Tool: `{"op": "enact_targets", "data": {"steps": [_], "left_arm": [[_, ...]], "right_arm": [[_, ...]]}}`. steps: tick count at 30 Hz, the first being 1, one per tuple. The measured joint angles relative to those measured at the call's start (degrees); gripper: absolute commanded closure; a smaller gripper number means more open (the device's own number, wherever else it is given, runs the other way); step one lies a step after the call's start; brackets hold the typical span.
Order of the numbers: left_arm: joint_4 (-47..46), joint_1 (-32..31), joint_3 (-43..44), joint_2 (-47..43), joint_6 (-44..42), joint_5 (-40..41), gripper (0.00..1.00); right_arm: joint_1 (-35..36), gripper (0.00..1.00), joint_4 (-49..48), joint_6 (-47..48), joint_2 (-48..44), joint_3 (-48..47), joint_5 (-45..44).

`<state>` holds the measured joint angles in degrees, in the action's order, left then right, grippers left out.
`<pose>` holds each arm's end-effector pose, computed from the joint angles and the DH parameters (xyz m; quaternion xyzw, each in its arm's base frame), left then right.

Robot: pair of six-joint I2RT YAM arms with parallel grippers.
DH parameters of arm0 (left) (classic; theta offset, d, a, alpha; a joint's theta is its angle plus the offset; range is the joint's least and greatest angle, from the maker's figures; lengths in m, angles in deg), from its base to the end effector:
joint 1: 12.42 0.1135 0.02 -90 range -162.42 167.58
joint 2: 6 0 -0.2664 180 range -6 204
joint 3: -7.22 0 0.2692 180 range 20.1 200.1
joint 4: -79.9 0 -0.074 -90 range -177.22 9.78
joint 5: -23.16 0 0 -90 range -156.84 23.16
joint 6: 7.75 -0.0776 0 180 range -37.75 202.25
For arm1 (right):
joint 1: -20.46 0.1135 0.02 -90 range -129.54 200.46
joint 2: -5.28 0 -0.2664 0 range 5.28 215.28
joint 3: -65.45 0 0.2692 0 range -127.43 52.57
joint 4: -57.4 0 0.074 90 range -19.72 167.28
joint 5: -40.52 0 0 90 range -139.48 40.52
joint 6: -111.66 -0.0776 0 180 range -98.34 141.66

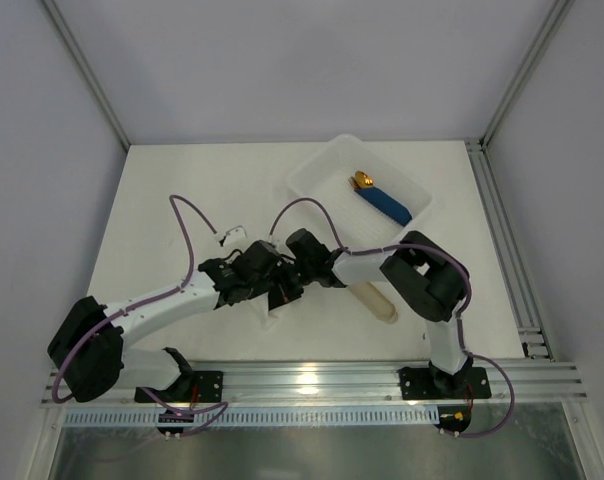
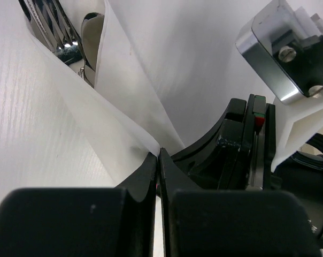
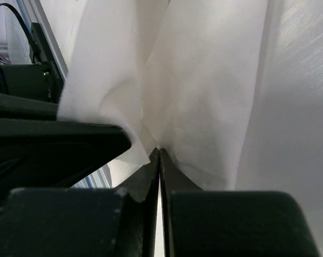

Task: Place the utensils on the paper napkin and roll it up
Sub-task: Roll the napkin at the center of the board.

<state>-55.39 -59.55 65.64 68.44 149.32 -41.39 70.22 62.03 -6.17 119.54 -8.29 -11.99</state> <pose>0.2134 -0.1809 0.1702 -0.2182 0.9199 -0.0912 0.3128 0.2415 0.3585 0.0854 -0.2869 0.8361 0.4579 0.0954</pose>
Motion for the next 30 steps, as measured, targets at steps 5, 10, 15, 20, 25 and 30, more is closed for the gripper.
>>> {"op": "enact_targets", "data": {"steps": [5, 10, 15, 20, 25, 30], "left_arm": [[-0.2, 0.0, 0.0, 0.0, 0.0, 0.0, 1.00], [-0.3, 0.0, 0.0, 0.0, 0.0, 0.0, 1.00], [-0.3, 0.0, 0.0, 0.0, 0.0, 0.0, 1.00], [-0.4, 0.0, 0.0, 0.0, 0.0, 0.0, 1.00], [-0.8, 0.0, 0.7, 0.8, -0.1, 0.0, 1.00], [-1.4, 0.0, 1.6, 2.4, -0.2, -0.2, 1.00]], "right_arm": [[-0.1, 0.96, 0.1, -0.9, -2.6, 0.6, 0.2], [-1.6, 0.96, -0.1, -1.5, -5.4, 1.5, 0.5], [-4.3, 0.96, -0.3, -1.9, -6.7, 2.5, 1.0], [-5.6, 0.96, -0.2, -1.9, -6.5, 2.6, 1.0], [-5.1, 0.96, -1.5, -2.1, -4.5, 2.9, 2.0], [-4.3, 0.96, -2.2, -2.4, -2.4, 4.0, 2.4]]}}
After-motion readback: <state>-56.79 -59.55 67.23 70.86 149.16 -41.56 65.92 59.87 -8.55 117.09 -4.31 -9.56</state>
